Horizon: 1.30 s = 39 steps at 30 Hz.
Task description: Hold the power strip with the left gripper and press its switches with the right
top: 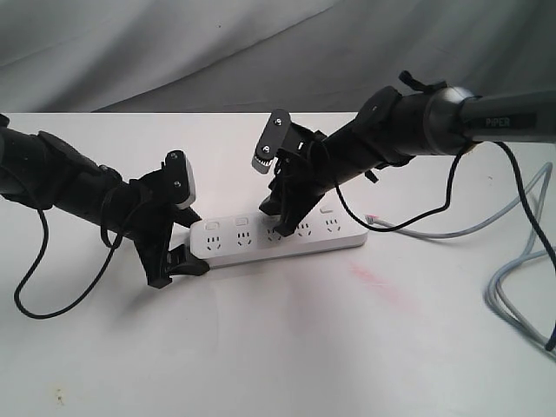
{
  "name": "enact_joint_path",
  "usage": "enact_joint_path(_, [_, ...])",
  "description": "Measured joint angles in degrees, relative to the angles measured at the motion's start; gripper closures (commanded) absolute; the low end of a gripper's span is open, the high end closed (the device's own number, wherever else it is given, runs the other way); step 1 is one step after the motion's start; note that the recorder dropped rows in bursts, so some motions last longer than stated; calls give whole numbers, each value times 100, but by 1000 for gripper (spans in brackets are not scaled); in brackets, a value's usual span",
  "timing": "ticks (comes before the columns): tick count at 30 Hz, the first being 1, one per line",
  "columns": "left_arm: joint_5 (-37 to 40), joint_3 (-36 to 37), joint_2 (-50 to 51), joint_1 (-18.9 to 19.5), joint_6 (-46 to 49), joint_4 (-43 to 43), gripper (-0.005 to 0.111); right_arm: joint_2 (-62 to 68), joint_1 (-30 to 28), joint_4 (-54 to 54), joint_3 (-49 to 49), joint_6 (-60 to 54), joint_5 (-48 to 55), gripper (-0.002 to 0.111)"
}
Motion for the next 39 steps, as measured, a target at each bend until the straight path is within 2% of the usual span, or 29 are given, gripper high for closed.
enact_joint_path(39, [-10,0,0,0,0,0,41,252,0,30,-96,37,79,69])
